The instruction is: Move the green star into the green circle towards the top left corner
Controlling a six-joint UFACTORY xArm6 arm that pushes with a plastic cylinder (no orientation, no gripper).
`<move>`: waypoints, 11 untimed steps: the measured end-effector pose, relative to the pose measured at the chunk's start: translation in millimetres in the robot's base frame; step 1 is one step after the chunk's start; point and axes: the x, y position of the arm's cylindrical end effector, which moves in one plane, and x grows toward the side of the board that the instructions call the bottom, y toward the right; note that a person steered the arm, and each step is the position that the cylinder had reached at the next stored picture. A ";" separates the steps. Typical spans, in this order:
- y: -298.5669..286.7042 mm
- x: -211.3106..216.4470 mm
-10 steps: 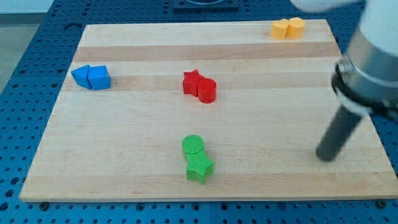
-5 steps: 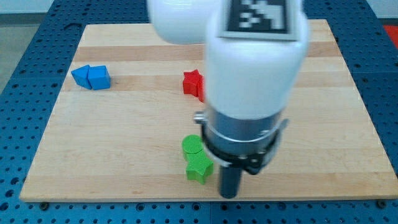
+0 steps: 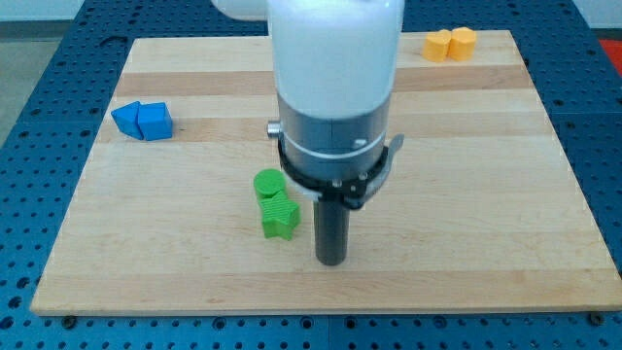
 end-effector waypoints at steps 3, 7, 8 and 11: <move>-56.0 -31.3; -86.0 -92.3; -109.7 -103.9; -119.0 -133.0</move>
